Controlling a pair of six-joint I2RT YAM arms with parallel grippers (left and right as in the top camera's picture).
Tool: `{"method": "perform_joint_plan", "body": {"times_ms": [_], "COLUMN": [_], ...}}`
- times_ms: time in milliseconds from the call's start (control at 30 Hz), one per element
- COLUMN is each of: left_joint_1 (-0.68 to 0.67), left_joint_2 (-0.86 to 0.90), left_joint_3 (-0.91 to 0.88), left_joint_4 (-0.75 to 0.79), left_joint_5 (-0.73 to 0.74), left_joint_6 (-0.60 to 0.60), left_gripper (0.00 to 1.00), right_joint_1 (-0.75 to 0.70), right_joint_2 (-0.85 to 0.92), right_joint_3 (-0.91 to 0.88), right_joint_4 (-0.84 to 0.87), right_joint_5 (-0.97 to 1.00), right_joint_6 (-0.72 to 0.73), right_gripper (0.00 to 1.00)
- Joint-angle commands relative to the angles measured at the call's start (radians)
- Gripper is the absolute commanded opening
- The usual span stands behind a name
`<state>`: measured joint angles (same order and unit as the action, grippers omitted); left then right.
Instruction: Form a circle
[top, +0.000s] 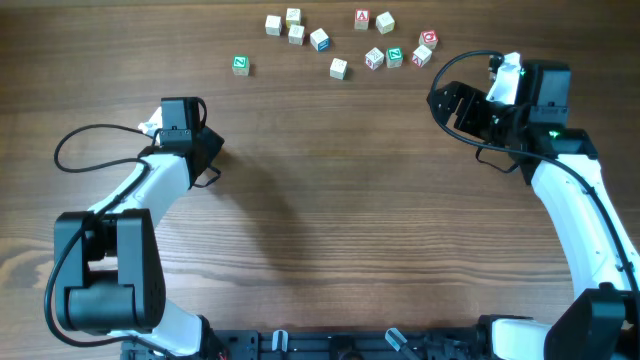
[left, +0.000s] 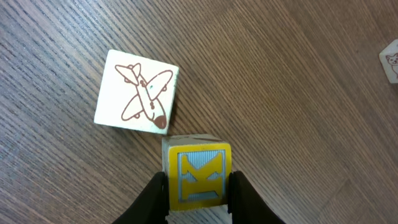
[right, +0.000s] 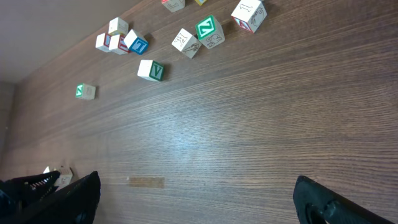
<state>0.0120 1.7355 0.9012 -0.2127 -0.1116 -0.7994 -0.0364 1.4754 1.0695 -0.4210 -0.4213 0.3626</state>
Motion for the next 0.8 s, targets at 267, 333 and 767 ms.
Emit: {"method": "perform_joint_plan", "body": {"times_ms": [267, 333, 767], "left_joint_1": [-0.002, -0.002, -0.002], "left_joint_2": [0.014, 0.014, 0.014], "left_joint_3": [-0.019, -0.019, -0.019], "left_joint_4": [-0.056, -0.075, -0.073], "left_joint_5": [-0.017, -0.017, -0.013], "left_joint_6": [0.006, 0.007, 0.063], "left_gripper": [0.22, 0.22, 0.21], "right_joint_1": [0.001, 0.001, 0.001], "right_joint_2": [0.008, 0.008, 0.008], "right_joint_3": [0.018, 0.018, 0.018], "right_joint_4": [-0.002, -0.002, -0.002], "right_joint_5": [0.011, 0.011, 0.011], "right_joint_6": [0.006, 0.006, 0.006], "right_gripper": [1.0, 1.0, 1.0]}}
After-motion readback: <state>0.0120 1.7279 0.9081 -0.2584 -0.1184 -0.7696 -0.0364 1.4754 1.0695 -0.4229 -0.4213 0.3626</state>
